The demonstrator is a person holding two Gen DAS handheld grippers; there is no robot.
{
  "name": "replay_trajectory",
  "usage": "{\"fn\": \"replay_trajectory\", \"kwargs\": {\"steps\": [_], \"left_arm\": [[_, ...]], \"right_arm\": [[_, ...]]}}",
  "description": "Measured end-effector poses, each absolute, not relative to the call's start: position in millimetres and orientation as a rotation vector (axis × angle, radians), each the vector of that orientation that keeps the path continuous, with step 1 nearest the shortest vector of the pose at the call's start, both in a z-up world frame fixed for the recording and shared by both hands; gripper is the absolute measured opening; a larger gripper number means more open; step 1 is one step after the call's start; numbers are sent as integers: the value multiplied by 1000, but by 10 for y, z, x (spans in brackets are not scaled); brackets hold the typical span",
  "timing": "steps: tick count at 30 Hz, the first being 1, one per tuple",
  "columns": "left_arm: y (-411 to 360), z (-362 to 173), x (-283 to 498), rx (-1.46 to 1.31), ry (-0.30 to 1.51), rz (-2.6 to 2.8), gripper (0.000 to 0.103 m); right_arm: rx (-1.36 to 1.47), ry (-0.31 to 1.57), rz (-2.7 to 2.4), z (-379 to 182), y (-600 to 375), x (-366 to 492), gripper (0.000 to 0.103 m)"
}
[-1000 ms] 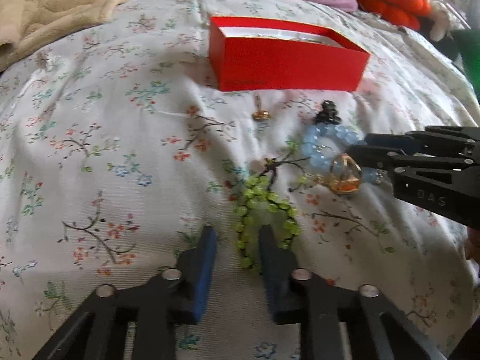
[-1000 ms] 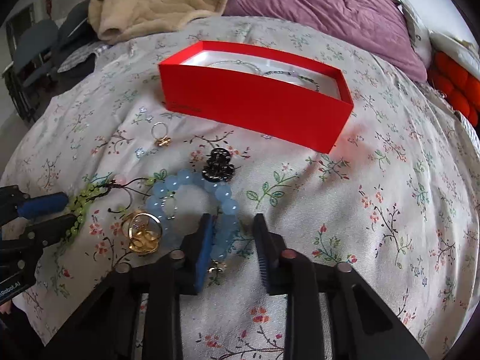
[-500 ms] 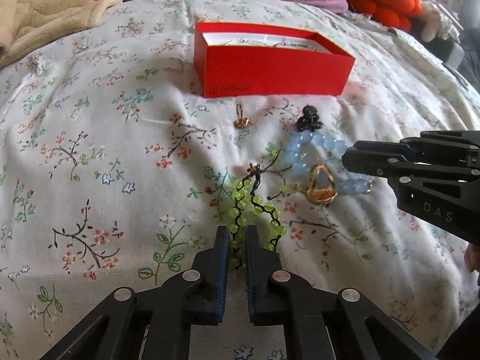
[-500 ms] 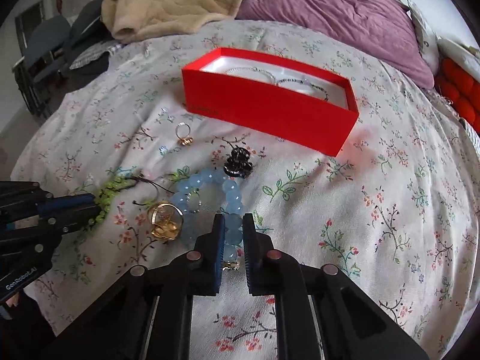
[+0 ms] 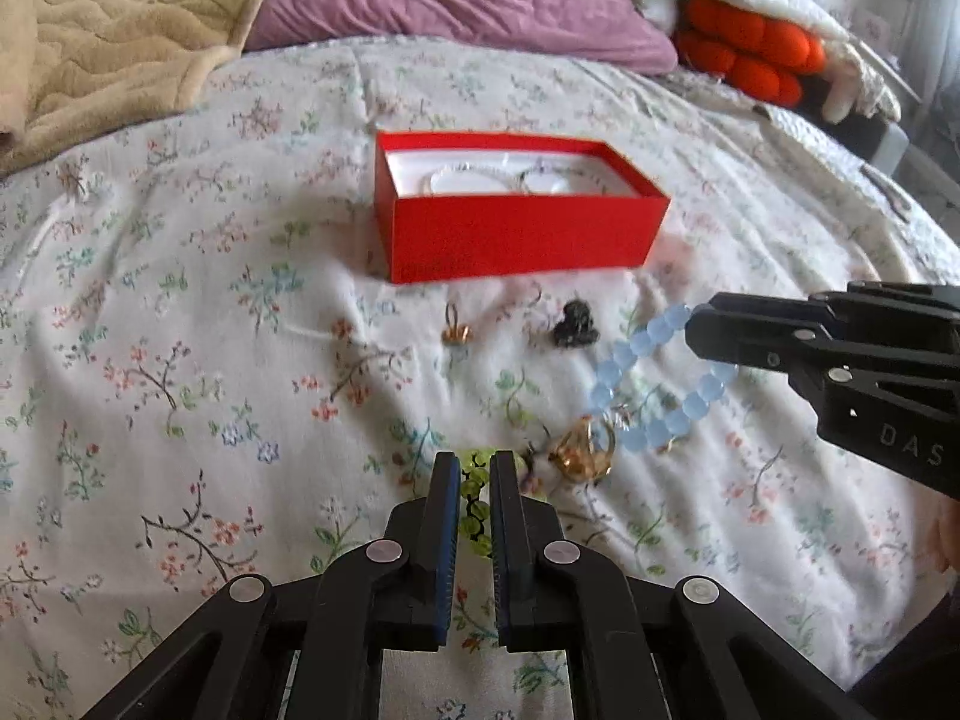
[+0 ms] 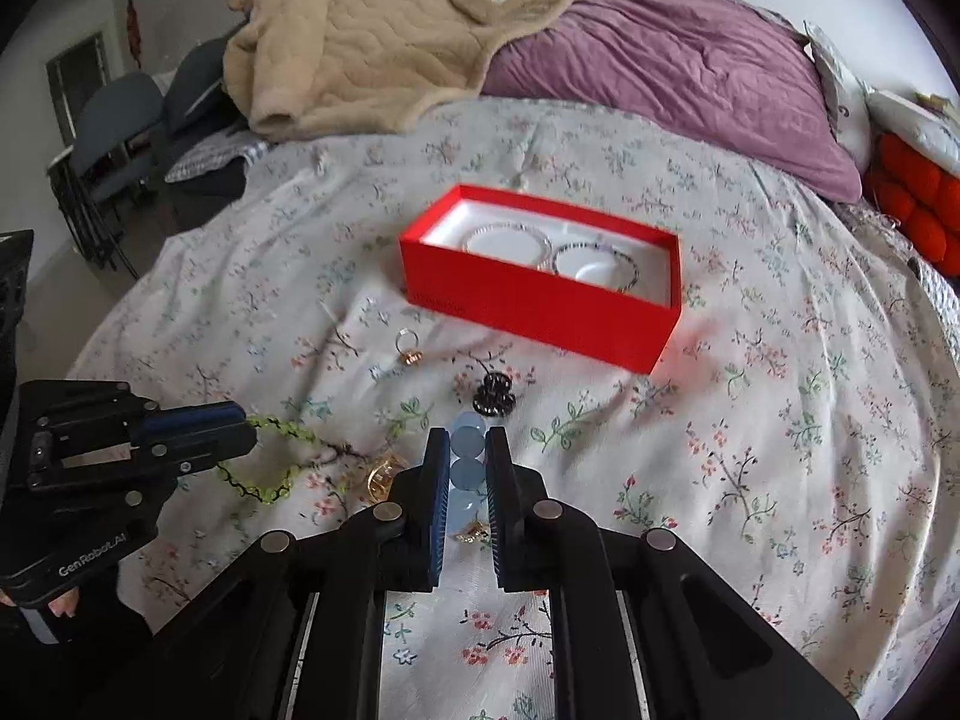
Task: Organize jewelry
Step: 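Lift both held bracelets and carry them over the red box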
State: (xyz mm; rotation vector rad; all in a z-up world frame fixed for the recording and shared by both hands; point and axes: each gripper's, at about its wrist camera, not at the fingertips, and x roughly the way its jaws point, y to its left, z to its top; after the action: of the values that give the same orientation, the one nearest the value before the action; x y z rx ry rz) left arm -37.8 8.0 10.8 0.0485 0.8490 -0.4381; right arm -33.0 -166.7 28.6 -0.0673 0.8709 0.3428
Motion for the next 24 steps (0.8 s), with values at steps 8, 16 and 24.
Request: {"fn": "replay_trajectory", "kwargs": {"steps": [8,16,24], "left_arm": [[44,288,-373,43,815,-450,4],[-8,487,-308,39,778,-459,4],[-119,689,-170,46,746,-467,4]], "right_arm": [[-45,845,354,494,-1704,-366,13],[-16,819,357,688,-1745,-309,13],[19,781,348,923,-1834,-176,13]]}}
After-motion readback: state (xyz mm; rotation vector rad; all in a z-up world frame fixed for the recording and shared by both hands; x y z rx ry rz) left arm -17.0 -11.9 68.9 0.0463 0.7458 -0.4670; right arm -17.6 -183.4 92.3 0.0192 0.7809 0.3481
